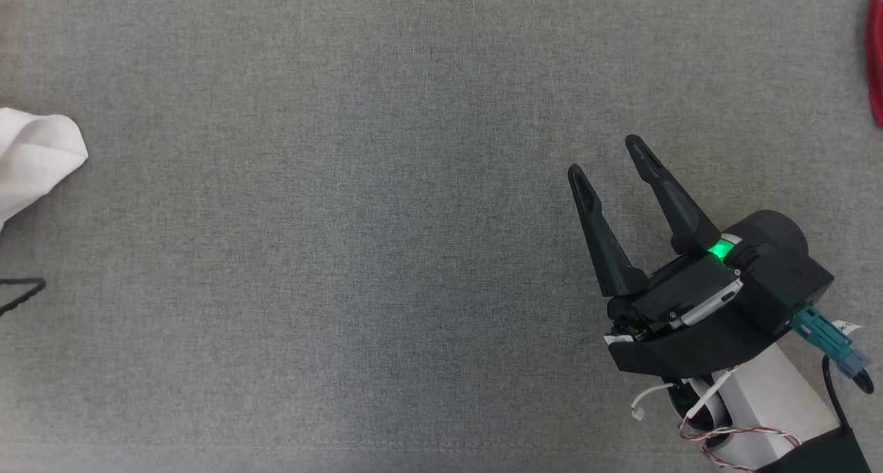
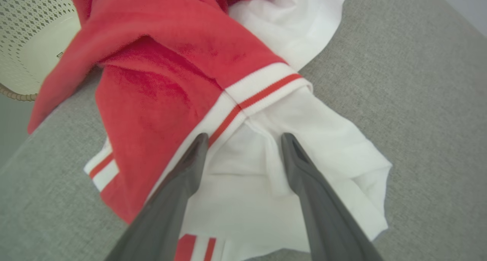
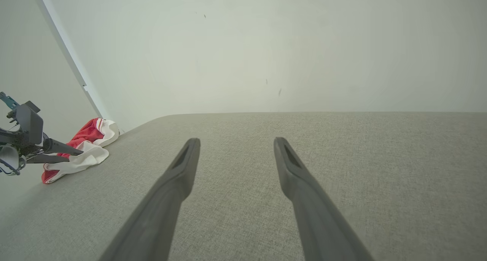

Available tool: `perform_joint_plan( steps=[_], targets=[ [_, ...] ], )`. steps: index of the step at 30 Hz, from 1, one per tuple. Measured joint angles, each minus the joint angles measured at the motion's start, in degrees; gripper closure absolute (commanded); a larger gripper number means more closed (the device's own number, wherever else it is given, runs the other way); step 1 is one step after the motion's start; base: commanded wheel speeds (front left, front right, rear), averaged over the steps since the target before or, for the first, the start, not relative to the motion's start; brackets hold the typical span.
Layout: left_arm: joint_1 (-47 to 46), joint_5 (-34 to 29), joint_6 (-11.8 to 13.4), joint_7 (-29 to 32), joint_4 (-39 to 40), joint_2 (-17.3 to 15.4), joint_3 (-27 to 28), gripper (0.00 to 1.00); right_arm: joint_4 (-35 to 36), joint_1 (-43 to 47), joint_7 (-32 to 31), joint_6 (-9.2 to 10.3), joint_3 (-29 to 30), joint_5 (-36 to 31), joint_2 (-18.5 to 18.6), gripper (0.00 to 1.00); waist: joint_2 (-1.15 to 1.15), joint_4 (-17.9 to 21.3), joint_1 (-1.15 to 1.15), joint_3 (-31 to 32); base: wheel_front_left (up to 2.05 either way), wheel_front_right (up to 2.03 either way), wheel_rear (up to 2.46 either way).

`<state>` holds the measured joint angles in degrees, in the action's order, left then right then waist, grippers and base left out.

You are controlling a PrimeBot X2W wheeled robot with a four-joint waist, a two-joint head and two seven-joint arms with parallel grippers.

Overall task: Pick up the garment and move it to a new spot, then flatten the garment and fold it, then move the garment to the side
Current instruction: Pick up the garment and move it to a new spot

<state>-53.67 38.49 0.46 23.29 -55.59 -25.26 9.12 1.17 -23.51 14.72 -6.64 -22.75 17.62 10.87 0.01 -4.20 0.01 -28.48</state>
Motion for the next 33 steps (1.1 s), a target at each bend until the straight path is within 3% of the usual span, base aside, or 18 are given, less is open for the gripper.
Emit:
perform_joint_plan(
  steps=[2, 4, 5, 6, 7, 15, 26, 33],
  targets=[
    [-0.1, -0.7, 0.0, 1.3, -1.7, -0.3, -1.0, 0.00, -0.5, -0.5, 0.0, -0.05, -0.1, 0.0, -0.1, 0.00, 0.00, 0.0, 0.00, 0.4, 0.00, 0.00, 0.00],
    [-0.3, -1.0, 0.0, 2.0, -2.8, -0.8, -1.5, 0.54, -0.7, -0.5, 0.0, -0.18, -0.1, 0.0, -0.1, 0.00, 0.00, 0.1, -0.01, 0.8, 0.00, 0.00, 0.00],
    [-0.5, -1.0, 0.0, 2.5, -3.3, -1.1, -1.6, 0.54, -0.7, -0.5, 0.0, -0.18, -0.1, 0.0, -0.1, 0.00, 0.00, 0.1, -0.01, 1.0, 0.00, 0.00, 0.00],
    [-0.6, -1.2, 0.1, 2.5, -3.5, -1.3, -1.7, 0.62, -0.6, -0.5, 0.0, -0.18, -0.1, 0.0, -0.1, 0.00, 0.00, 0.1, -0.01, 1.1, 0.00, 0.00, 0.00],
    [-0.9, -1.4, 0.1, 2.5, -3.6, -1.4, -1.8, 0.98, -0.6, -0.5, 0.0, -0.18, 0.0, 0.0, -0.1, 0.00, 0.00, 0.1, -0.01, 1.2, 0.00, 0.00, 0.00],
    [-1.9, -2.9, -0.6, 1.3, -5.1, -2.0, -2.5, 1.00, -1.1, -0.4, 0.0, -0.25, 0.4, 0.1, -0.1, 0.00, 0.00, 0.2, -0.01, 1.9, 0.00, 0.00, 0.00],
    [-5.9, -4.9, -5.9, -3.6, -4.3, -1.6, -6.4, 1.00, -3.7, -0.4, 0.0, -0.43, 1.7, 0.7, -1.0, 0.00, -0.01, 0.1, -0.01, 5.9, 0.00, 0.00, 0.00],
    [-6.1, -7.4, -7.1, -7.3, -1.5, 1.7, -11.2, 1.00, -5.4, 0.6, 0.0, -0.43, 3.3, 1.6, -1.6, 0.00, -0.01, 0.4, -0.01, 10.4, 0.00, 0.00, 0.00]
  ],
)
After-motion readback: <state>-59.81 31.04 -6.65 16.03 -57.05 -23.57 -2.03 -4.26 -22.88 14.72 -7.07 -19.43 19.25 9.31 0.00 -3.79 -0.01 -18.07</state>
